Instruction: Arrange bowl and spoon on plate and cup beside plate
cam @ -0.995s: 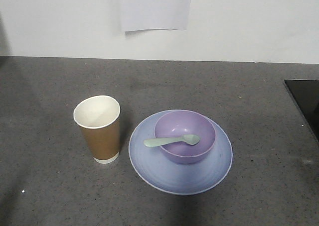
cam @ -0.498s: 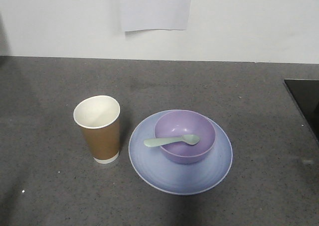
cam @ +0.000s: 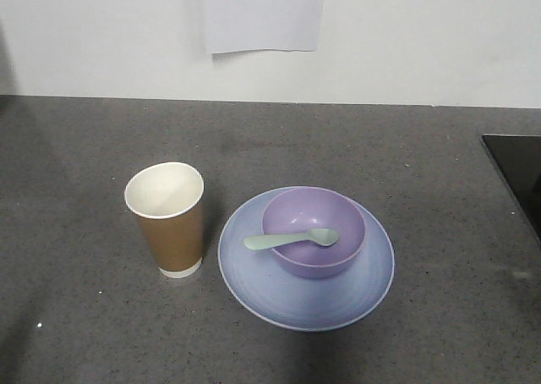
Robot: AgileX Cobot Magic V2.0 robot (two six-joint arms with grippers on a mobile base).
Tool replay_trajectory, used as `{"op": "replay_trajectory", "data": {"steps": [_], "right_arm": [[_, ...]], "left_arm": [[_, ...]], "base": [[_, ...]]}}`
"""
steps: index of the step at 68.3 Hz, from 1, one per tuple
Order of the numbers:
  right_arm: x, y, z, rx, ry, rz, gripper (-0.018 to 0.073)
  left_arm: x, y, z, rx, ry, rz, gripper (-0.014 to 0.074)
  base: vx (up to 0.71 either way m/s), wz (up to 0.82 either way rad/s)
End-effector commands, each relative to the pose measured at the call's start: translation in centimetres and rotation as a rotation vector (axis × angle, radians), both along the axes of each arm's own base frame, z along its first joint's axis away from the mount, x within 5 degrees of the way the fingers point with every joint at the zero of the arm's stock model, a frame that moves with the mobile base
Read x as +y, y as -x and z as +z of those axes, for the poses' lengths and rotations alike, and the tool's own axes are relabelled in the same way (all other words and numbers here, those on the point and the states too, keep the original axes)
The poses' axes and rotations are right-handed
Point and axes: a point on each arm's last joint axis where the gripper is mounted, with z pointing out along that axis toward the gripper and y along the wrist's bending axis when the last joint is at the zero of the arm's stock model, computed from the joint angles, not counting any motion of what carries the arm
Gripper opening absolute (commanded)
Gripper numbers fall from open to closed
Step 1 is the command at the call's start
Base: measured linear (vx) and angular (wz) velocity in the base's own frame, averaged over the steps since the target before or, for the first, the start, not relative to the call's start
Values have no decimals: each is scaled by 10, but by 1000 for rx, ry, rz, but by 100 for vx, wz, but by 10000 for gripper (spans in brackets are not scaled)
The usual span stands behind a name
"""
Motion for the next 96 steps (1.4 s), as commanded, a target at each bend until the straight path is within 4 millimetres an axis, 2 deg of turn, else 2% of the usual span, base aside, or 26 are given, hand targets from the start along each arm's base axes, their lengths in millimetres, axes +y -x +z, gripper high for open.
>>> {"op": "replay_trajectory", "data": {"steps": [1, 30, 39, 54, 96], "right_arm": [[-3, 3, 2, -171, -20, -37, -10], [-12, 32, -82, -491, -59, -157, -10], [-13, 29, -101, -504, -64, -169, -10], [-13, 24, -122, -549, -90, -174, -10], [-13, 24, -123, -539, -97, -176, -10]], "left_arm": [[0, 3, 14, -107, 21, -9, -6], [0, 3, 14, -107, 21, -9, -6], [0, 3, 14, -107, 21, -9, -6], [0, 3, 14, -107, 21, -9, -6], [0, 3, 14, -107, 21, -9, -6]], "base": [[0, 0], [0, 0], [0, 0], [0, 0], [0, 0]]}}
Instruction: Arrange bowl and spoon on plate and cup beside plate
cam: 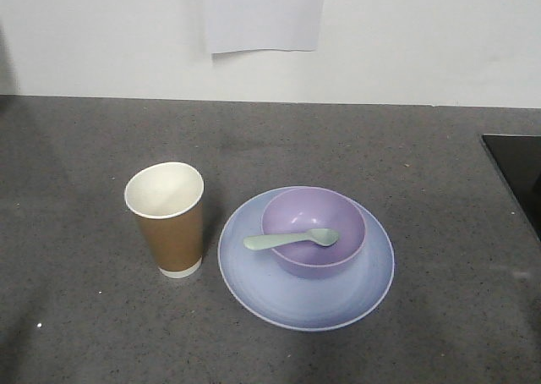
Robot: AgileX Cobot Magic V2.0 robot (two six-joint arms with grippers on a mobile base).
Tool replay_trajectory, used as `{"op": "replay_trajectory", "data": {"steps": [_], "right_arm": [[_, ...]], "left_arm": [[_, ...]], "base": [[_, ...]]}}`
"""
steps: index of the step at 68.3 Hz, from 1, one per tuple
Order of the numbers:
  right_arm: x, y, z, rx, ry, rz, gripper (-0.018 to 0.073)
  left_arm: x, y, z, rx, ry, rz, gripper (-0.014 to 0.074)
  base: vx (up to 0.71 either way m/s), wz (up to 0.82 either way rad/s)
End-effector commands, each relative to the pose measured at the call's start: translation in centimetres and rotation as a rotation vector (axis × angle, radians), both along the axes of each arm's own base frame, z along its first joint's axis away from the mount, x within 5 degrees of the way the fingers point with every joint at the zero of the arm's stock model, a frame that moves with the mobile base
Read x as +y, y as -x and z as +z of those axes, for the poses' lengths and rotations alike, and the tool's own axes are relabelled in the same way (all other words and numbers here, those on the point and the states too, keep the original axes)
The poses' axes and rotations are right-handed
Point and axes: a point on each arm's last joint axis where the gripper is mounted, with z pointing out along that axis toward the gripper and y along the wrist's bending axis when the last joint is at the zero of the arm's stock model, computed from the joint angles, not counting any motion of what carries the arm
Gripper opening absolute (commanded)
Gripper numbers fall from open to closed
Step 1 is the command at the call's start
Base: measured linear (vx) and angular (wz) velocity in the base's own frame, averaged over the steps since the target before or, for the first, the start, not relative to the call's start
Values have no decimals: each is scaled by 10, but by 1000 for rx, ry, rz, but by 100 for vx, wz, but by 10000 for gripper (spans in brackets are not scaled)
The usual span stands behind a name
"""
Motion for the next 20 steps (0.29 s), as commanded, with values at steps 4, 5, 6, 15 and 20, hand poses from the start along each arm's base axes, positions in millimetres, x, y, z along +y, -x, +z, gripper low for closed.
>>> {"op": "replay_trajectory", "data": {"steps": [4, 5, 6, 15, 20], "right_arm": [[-1, 1, 4, -75, 8, -9, -10], [-1, 1, 4, -75, 8, -9, -10], [-1, 1, 4, -75, 8, -9, -10], [-1, 1, 4, -75, 8, -9, -10], [-1, 1, 4, -75, 8, -9, -10]], "left_arm": [[0, 3, 14, -107, 21, -9, -6], [0, 3, 14, -107, 21, -9, -6], [0, 3, 14, -107, 21, -9, -6], [0, 3, 14, -107, 21, -9, -6], [0, 3, 14, -107, 21, -9, -6]], "base": [[0, 0], [0, 0], [0, 0], [0, 0], [0, 0]]}}
